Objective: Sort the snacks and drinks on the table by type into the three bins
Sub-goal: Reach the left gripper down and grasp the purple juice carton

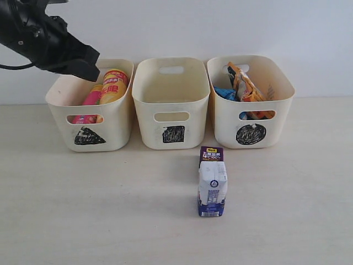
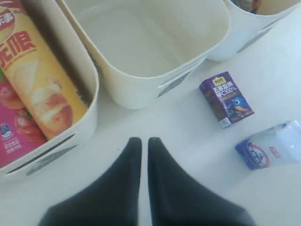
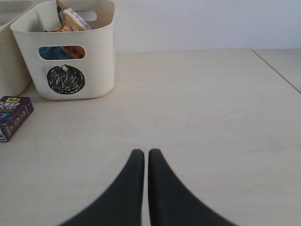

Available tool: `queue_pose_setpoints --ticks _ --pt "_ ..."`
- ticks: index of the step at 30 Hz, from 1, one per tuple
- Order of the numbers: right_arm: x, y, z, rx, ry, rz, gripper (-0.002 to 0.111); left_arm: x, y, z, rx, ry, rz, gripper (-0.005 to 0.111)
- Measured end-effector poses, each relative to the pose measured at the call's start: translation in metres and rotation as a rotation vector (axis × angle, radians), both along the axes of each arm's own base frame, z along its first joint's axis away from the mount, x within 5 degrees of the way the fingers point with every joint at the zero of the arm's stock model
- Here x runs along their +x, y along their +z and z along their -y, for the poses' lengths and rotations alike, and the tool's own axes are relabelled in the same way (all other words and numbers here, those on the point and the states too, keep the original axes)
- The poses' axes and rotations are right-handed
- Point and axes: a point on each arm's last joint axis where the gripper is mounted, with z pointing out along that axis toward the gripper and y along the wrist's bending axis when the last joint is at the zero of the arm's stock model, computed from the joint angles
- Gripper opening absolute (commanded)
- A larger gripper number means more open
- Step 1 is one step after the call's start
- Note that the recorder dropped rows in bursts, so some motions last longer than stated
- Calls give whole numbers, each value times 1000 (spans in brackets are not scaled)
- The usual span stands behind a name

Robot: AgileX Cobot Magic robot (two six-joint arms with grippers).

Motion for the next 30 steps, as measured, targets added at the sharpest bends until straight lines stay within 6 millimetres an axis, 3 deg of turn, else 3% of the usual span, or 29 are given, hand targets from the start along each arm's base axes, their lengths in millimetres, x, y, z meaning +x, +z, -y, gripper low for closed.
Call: queue_pose_setpoints --ticks 11,20,22,25,26,27,28,30 --pt "0 0 0 0 0 0 0 -40 -1 75 77 -343 48 4" --pt "0 0 0 0 0 0 0 -74 -3 120 113 -569 78 4" --pt "0 0 0 0 0 0 0 -80 -9 131 128 -623 75 9" --pt "0 0 0 0 0 0 0 -86 -26 147 161 -714 43 30" --pt "0 0 0 0 0 0 0 -87 -33 151 173 -739 31 41" --pt "0 0 0 0 0 0 0 -90 -39 156 188 -777 23 56" --pt "0 0 0 0 0 0 0 -90 -45 160 199 -801 15 88" --pt "0 0 0 0 0 0 0 -92 -60 169 224 -860 1 108"
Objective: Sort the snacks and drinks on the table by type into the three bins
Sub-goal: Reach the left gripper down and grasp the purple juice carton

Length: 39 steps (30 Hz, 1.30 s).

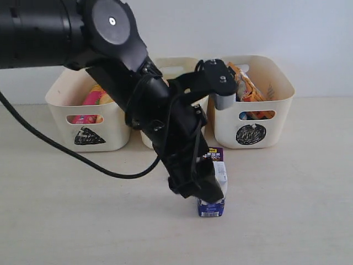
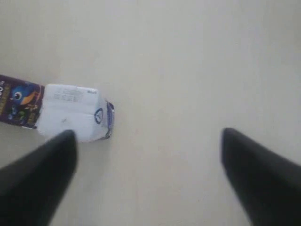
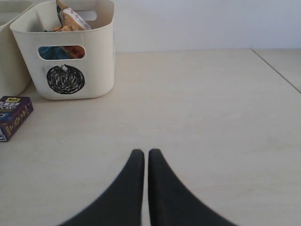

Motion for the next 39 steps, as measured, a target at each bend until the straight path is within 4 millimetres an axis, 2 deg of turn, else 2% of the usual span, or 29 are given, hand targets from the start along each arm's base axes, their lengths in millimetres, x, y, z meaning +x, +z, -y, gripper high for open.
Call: queue_pose_setpoints --ticks 5,22,23,26,28,30,35,39 --pt "0 0 0 0 0 0 0 6 -17 10 0 -6 25 104" --pt "0 0 0 0 0 0 0 44 -94 36 28 29 98 103" --pt "0 0 0 0 0 0 0 45 -98 36 29 33 104 100" --pt "0 0 0 0 0 0 0 47 -105 37 36 36 103 72" --pt "0 0 0 0 0 0 0 47 -107 37 39 36 101 46" --pt "0 0 0 0 0 0 0 48 -107 37 39 37 108 6" --pt "0 0 0 0 0 0 0 48 -106 37 41 30 116 4" --pt "0 0 0 0 0 0 0 45 -91 35 29 41 110 4"
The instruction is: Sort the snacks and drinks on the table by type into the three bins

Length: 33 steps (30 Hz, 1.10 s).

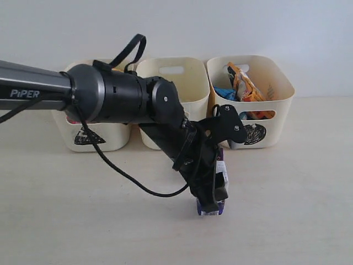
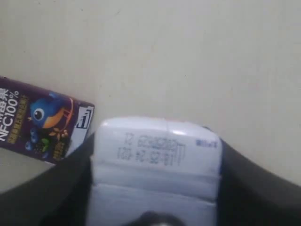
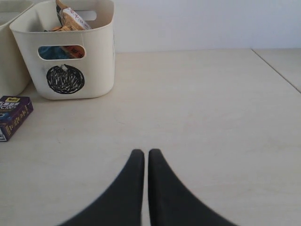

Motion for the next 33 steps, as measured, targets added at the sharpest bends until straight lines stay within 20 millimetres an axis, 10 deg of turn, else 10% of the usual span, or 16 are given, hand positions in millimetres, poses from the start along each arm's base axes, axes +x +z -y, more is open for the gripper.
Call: queue_pose_setpoints --ticks 16,33 --pt "0 0 0 0 0 0 0 -3 132 -32 -282 144 272 4" --pt "0 0 0 0 0 0 0 68 134 -73 -431 440 592 4"
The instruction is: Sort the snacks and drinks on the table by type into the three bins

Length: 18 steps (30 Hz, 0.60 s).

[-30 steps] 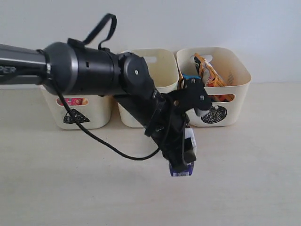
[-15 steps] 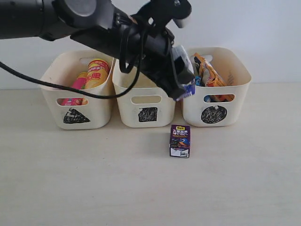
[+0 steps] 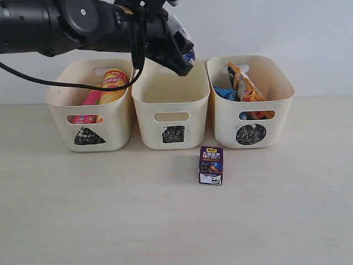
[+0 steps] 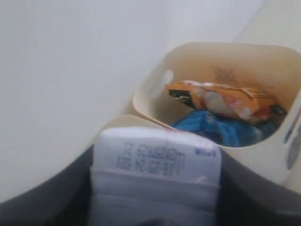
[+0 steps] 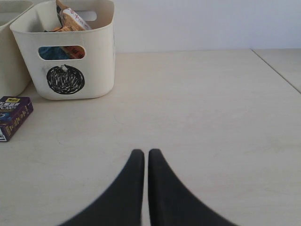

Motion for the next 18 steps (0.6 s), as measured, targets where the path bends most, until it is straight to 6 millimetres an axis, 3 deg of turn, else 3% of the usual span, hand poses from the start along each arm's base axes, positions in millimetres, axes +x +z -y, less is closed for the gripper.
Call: queue_pose_setpoints --ticks 10,18 --pt "0 0 0 0 0 0 0 42 -48 -11 -20 150 102 4" --pt "0 0 0 0 0 0 0 66 -68 2 -26 148 80 4"
